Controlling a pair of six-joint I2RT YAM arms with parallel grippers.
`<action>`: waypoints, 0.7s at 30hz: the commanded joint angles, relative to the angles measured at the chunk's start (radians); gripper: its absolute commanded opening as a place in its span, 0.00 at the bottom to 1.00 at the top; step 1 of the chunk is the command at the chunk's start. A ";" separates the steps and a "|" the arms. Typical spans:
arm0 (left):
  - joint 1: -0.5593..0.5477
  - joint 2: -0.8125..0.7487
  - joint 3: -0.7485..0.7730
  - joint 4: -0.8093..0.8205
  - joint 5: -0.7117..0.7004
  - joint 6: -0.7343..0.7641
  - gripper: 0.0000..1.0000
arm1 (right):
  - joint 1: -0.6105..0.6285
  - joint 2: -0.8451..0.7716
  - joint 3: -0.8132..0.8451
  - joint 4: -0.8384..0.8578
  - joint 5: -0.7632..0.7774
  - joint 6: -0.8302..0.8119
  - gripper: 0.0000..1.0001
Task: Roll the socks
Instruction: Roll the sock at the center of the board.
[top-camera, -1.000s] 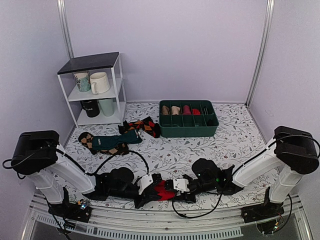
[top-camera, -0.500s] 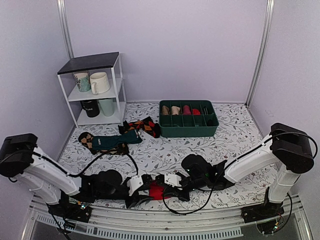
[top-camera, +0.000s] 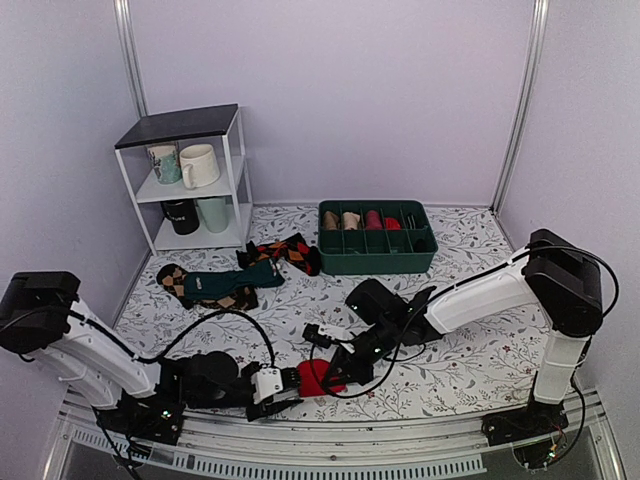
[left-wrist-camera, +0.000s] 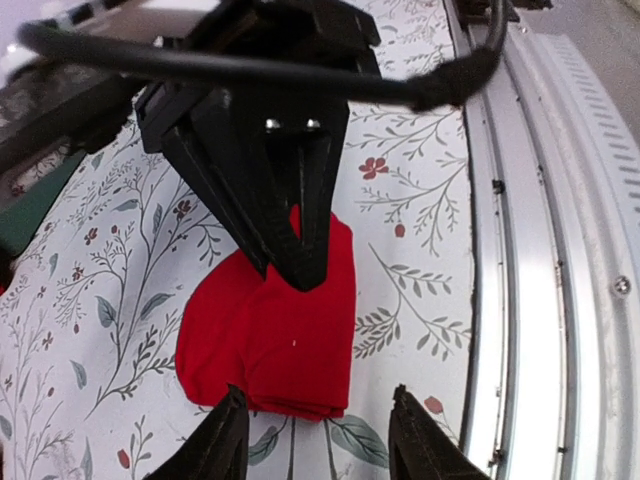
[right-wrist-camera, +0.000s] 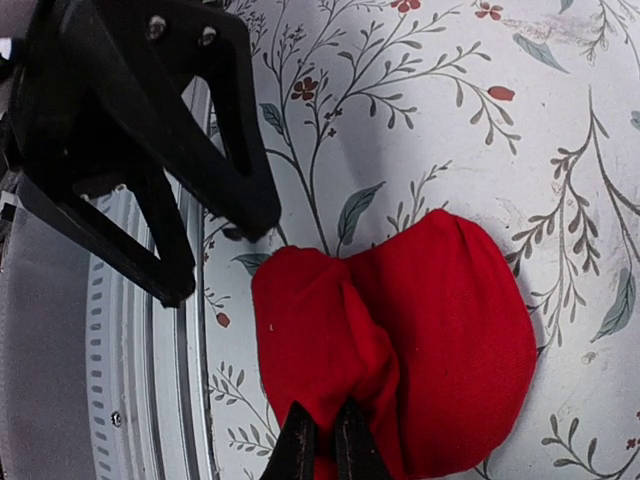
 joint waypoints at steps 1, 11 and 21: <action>-0.037 0.101 0.048 0.114 -0.090 0.073 0.47 | -0.010 0.103 -0.012 -0.211 0.013 0.076 0.00; -0.062 0.233 0.112 0.132 -0.096 0.103 0.42 | -0.017 0.106 -0.013 -0.221 0.004 0.095 0.00; -0.064 0.292 0.120 0.072 -0.167 0.032 0.45 | -0.022 0.108 -0.017 -0.226 -0.016 0.086 0.00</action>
